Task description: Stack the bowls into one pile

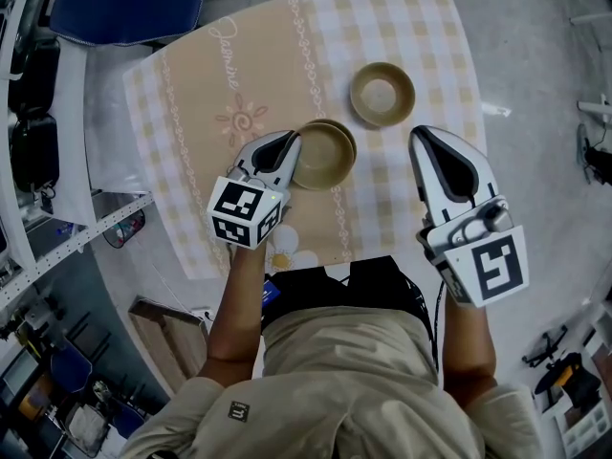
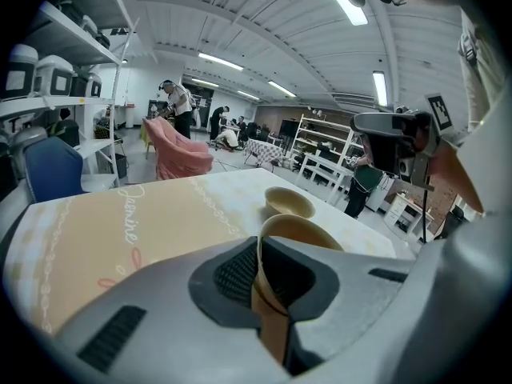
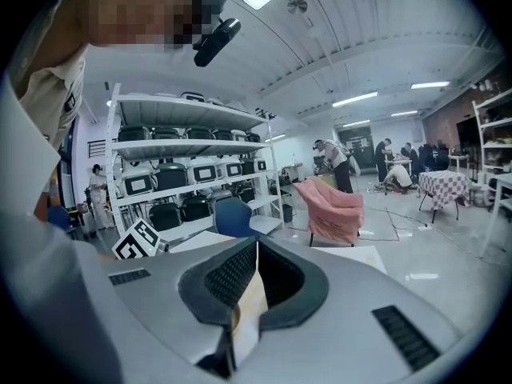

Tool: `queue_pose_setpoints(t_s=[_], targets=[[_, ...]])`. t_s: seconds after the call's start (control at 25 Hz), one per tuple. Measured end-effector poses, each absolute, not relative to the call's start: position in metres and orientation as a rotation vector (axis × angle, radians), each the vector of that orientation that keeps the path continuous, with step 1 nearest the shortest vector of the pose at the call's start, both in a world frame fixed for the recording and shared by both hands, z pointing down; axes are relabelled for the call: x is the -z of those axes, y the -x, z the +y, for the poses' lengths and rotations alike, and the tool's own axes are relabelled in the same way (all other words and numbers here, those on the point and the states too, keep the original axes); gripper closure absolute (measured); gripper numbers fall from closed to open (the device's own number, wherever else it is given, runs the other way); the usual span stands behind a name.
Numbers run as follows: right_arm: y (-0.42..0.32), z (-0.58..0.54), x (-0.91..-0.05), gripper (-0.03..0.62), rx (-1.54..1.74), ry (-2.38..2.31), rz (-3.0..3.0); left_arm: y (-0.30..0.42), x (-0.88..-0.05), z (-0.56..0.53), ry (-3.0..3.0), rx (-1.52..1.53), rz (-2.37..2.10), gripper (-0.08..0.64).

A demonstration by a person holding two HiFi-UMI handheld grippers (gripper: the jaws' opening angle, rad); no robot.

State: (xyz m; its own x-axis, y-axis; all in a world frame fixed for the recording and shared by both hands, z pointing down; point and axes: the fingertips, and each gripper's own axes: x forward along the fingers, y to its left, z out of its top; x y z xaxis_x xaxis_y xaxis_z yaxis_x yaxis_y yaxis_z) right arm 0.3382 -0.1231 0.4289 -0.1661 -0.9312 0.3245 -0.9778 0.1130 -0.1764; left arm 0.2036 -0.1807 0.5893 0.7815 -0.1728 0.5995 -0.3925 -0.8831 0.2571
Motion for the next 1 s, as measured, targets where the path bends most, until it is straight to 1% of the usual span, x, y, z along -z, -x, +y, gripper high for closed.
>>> queue_pose_setpoints(t_s=[0.64,0.72,0.88,1.0], targets=[[-0.338,-0.124,-0.457,0.588,-0.591,-1.898,-2.261,-0.214,-0.603,-0.179,-2.733,-0.952,-0.471,0.537],[-0.337,-0.125,-0.460,0.588,-0.599,-1.891,-2.262,-0.212,-0.604,-0.181,-2.753,-0.967,-0.496,0.526],[-0.334,-0.126,-0.468,0.588,-0.617,-1.878,-2.266,-0.208,-0.611,-0.183,-2.757,-0.975,-0.537,0.480],[-0.332,-0.126,-0.473,0.588,-0.623,-1.869,-2.269,-0.206,-0.619,-0.181,-2.727,-0.964,-0.530,0.476]])
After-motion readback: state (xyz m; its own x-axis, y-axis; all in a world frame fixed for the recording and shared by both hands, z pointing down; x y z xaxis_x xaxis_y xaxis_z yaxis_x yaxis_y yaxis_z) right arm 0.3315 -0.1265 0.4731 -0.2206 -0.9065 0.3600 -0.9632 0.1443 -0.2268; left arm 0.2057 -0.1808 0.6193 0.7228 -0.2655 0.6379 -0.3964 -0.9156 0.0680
